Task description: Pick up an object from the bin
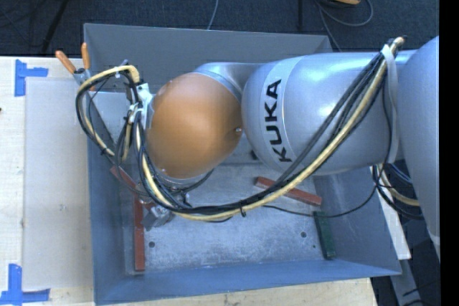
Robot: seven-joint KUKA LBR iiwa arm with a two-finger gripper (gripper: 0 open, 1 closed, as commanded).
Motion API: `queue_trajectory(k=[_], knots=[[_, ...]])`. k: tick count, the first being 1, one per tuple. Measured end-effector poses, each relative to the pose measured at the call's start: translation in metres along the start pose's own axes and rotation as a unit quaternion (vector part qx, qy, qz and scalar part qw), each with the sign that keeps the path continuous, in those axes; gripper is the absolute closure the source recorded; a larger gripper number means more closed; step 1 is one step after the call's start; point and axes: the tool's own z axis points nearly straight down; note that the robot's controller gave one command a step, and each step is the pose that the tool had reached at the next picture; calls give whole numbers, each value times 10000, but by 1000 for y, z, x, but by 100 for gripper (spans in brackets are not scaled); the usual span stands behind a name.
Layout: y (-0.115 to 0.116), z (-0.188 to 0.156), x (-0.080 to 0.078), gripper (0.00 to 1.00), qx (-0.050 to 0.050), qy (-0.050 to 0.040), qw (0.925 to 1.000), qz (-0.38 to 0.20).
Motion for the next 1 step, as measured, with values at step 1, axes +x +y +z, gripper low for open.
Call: queue_trajectory(k=[1], knots=[[-1,-37,-1,100,-17,-3,10000,27]])
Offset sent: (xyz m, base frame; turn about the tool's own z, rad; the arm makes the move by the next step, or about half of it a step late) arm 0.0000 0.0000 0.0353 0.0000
